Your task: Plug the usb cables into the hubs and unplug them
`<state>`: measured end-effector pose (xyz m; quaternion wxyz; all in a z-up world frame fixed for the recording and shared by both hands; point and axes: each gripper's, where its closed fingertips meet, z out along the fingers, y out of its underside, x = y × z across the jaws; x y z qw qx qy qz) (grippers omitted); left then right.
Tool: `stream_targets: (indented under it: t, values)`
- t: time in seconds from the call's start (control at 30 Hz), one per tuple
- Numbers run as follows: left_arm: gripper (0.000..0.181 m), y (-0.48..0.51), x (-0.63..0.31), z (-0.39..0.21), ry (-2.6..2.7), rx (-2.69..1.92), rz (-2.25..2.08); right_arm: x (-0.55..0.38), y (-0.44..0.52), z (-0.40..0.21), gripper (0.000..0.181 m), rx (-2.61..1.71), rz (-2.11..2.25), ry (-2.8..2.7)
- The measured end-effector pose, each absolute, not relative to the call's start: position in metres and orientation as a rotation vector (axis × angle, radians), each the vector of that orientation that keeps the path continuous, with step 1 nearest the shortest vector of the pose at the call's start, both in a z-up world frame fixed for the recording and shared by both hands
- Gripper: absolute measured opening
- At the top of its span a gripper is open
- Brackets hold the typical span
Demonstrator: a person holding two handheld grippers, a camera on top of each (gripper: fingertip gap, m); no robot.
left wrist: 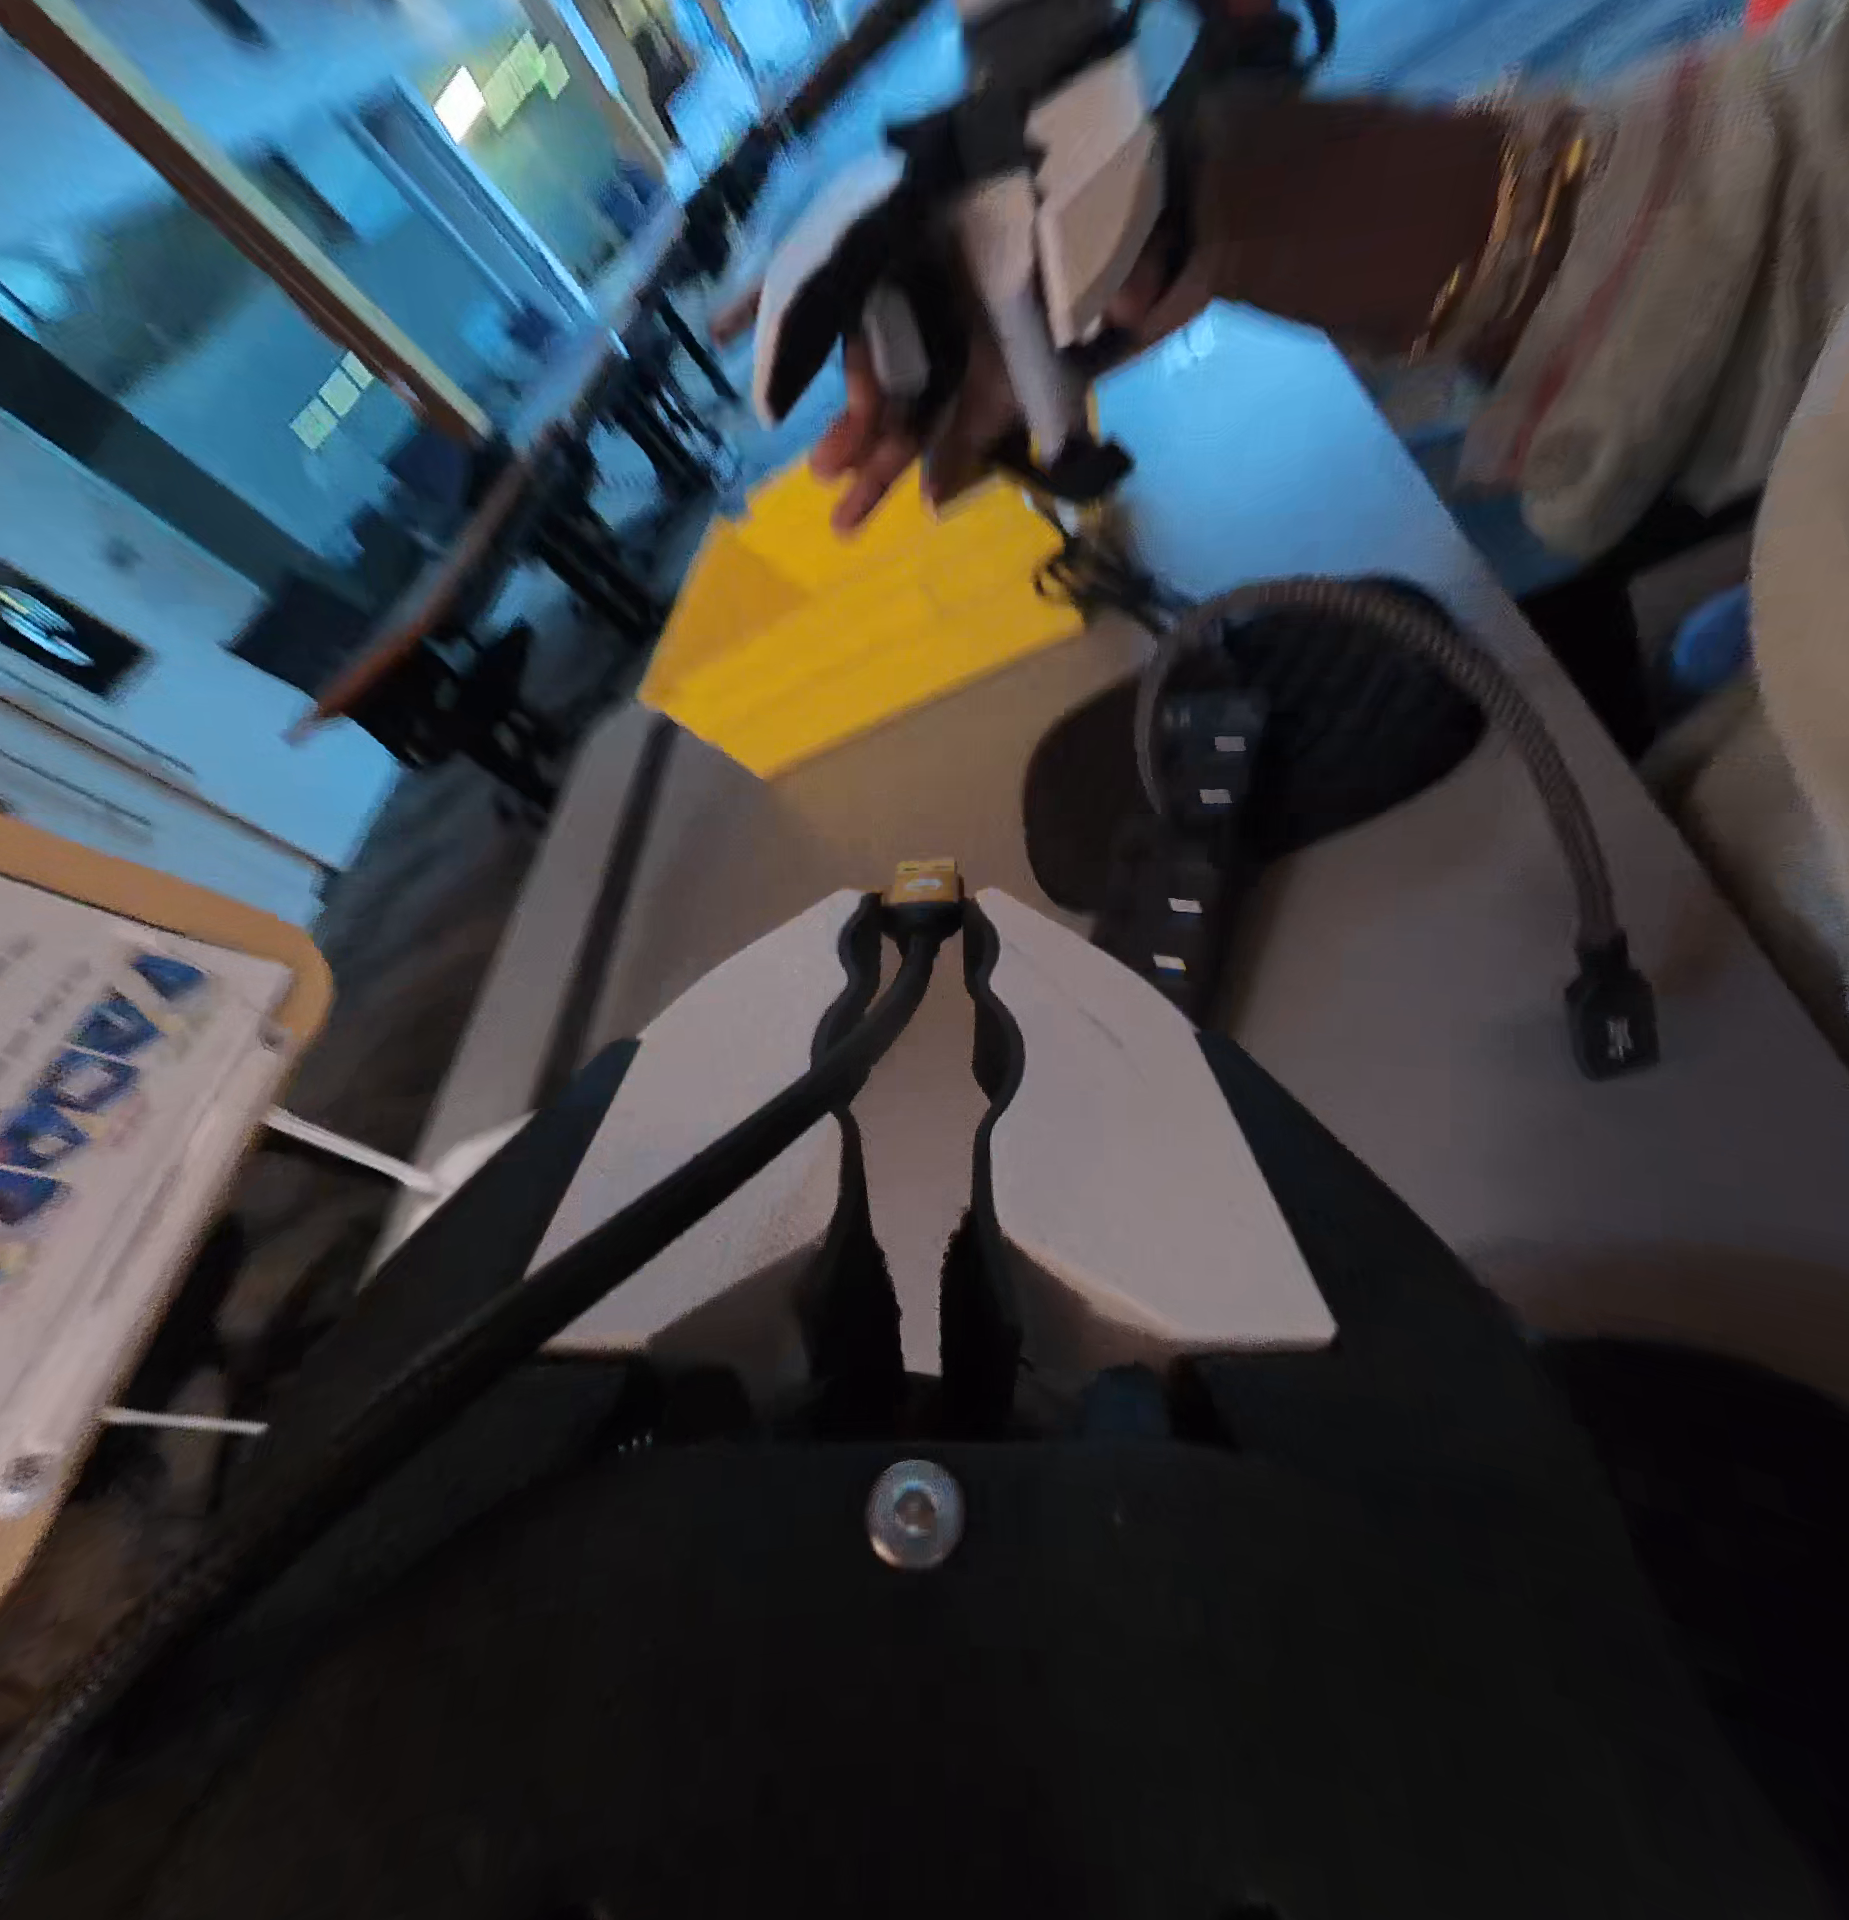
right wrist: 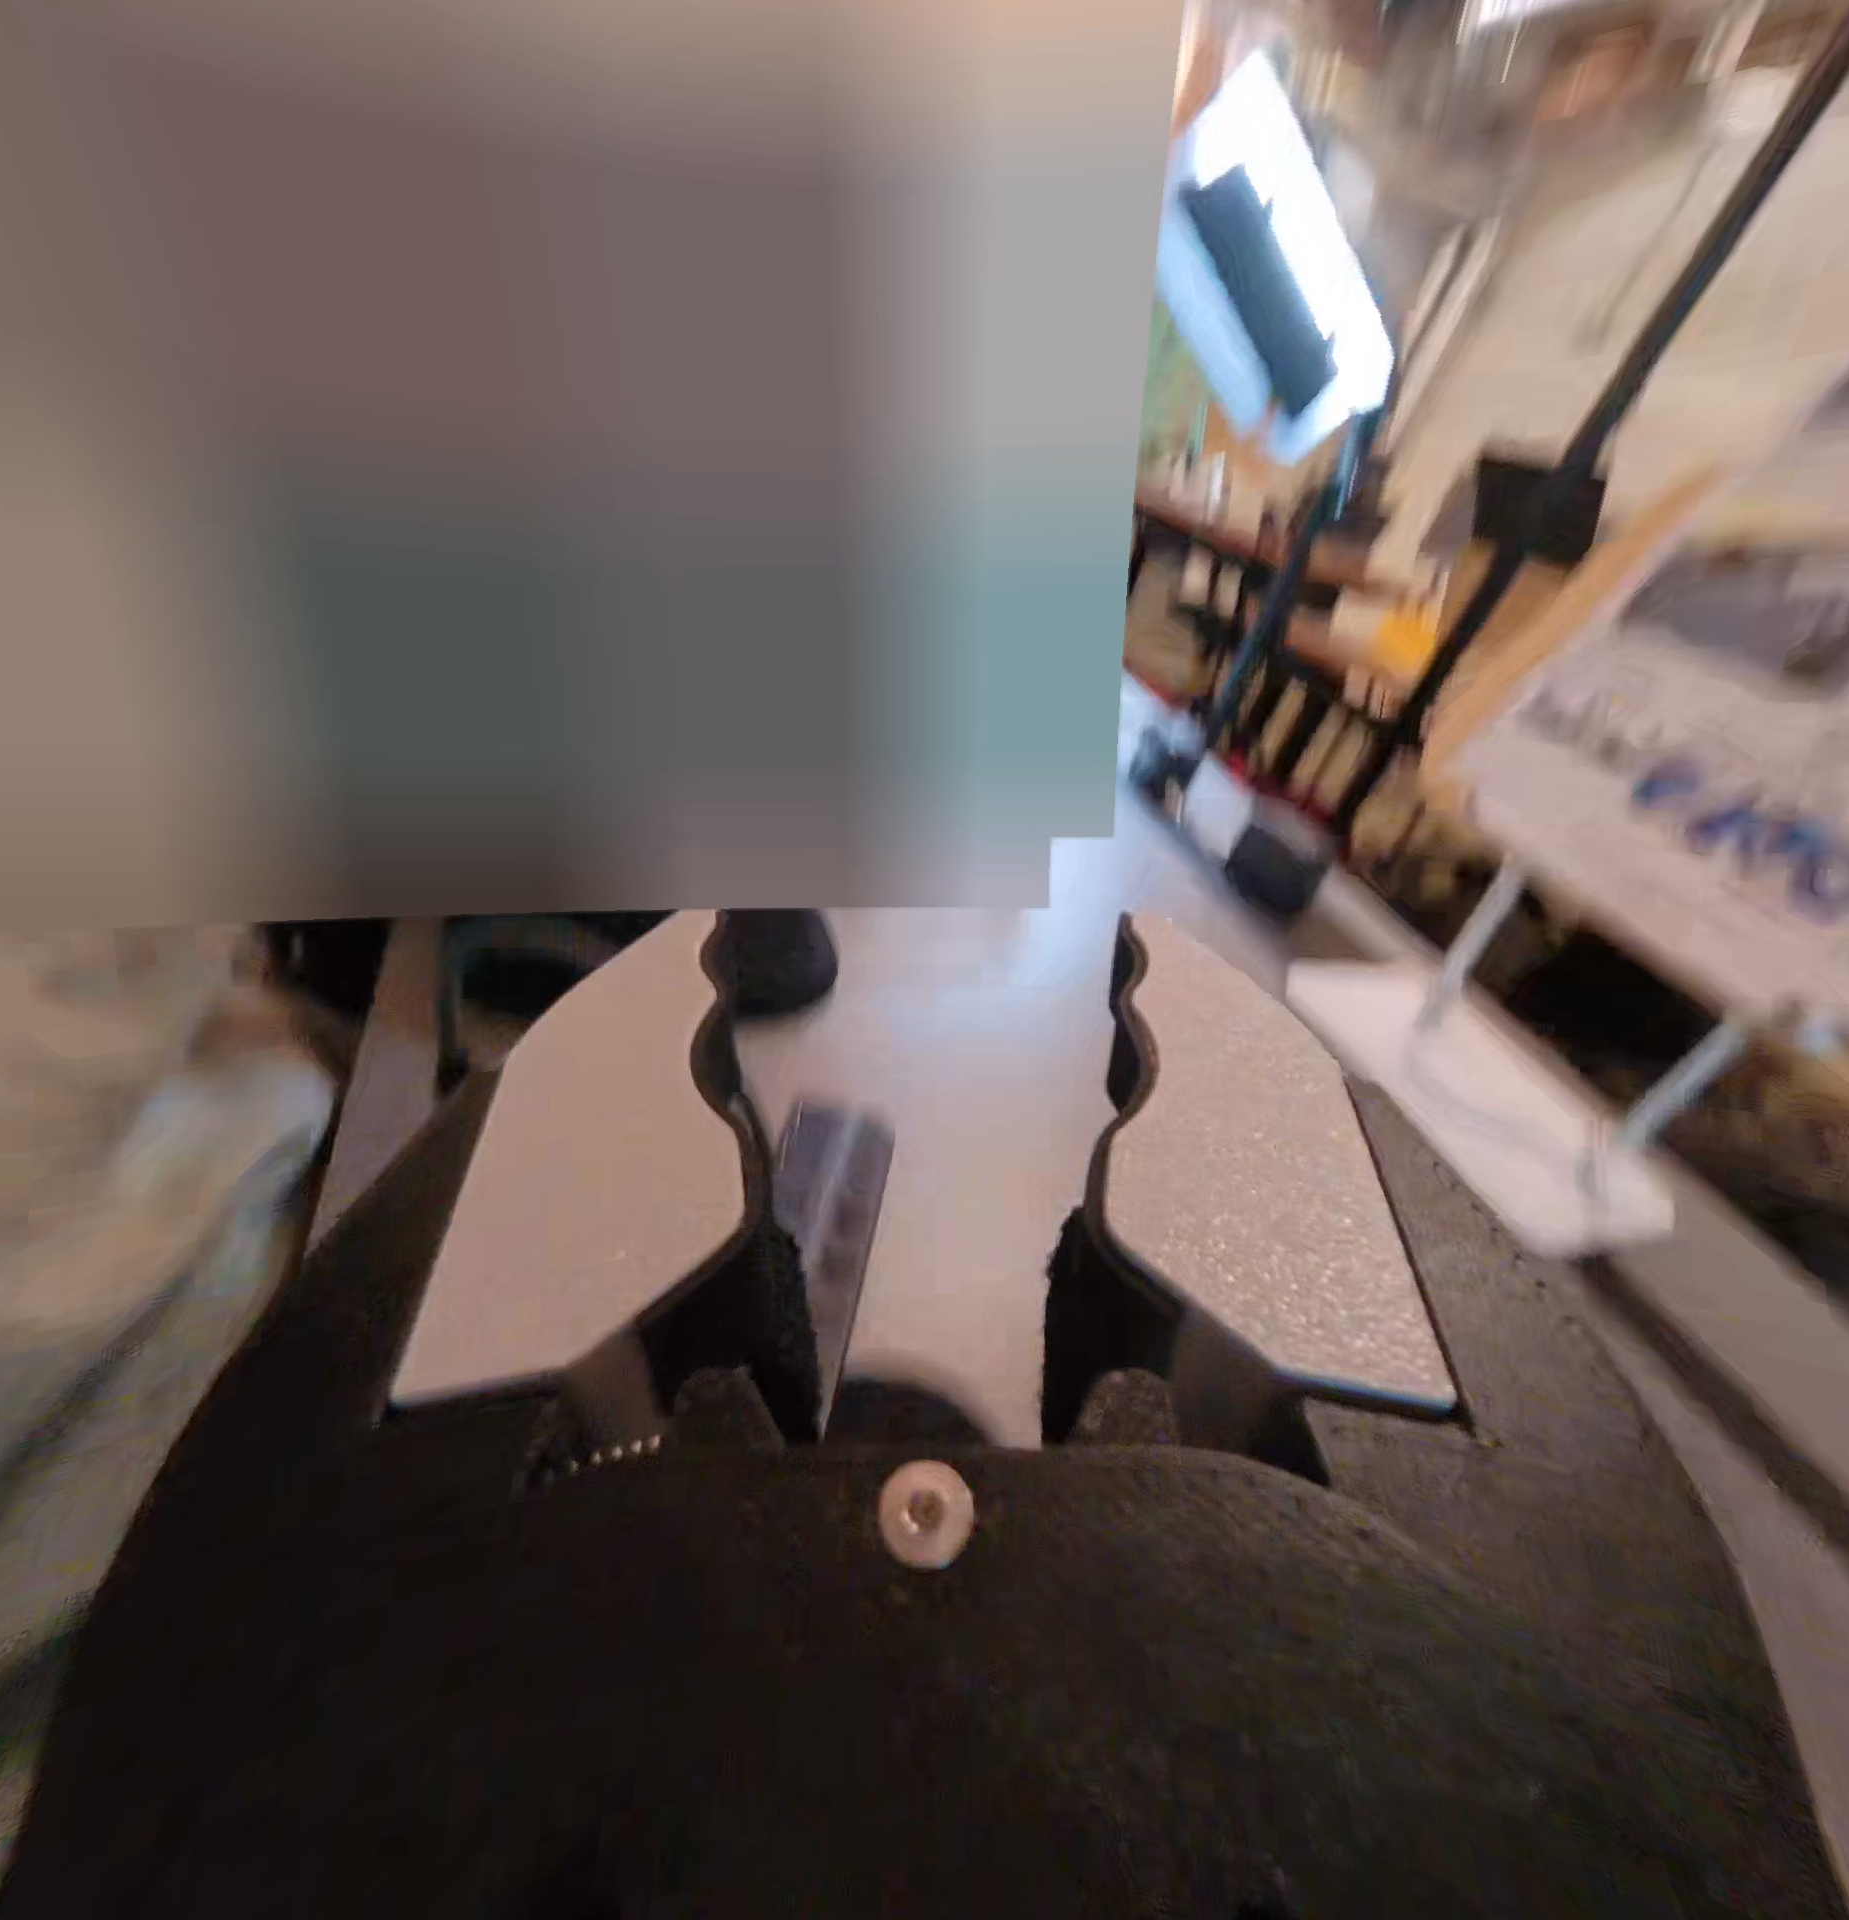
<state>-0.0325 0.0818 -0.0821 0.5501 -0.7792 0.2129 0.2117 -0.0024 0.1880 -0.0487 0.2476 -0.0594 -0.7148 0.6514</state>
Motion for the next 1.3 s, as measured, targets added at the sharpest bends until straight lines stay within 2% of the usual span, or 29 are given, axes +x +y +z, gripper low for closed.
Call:
stream_targets:
  t: [0.1,0.2,0.27,0.37,0.47,0.5,0.53,1.3]
  values:
    - [0.015,0.092,-0.040,-0.121,0.524,-2.037,0.416,0.011,0.214,-0.137,0.091,-0.351,1.491,-2.370]
    - [0.015,0.106,-0.036,-0.148,0.622,-2.139,0.370,0.030,0.224,-0.213,0.101,-0.502,1.195,-2.712]
    - [0.015,0.116,-0.032,-0.157,0.673,-2.168,0.335,0.027,0.224,-0.238,0.101,-0.462,1.051,-2.720]
    - [0.015,0.123,-0.029,-0.169,0.717,-2.207,0.290,0.012,0.213,-0.229,0.083,-0.470,1.138,-2.558]
    - [0.015,0.125,-0.030,-0.179,0.732,-2.245,0.261,0.005,0.213,-0.235,0.072,-0.472,1.110,-2.543]
    - [0.015,0.125,-0.029,-0.181,0.735,-2.253,0.251,0.008,0.210,-0.235,0.057,-0.460,1.139,-2.558]
    - [0.015,0.125,-0.029,-0.183,0.737,-2.259,0.240,0.009,0.208,-0.235,0.055,-0.449,1.149,-2.560]
    - [0.015,0.123,-0.016,-0.200,0.816,-2.347,0.126,0.012,0.197,-0.204,0.055,-0.321,1.087,-2.579]
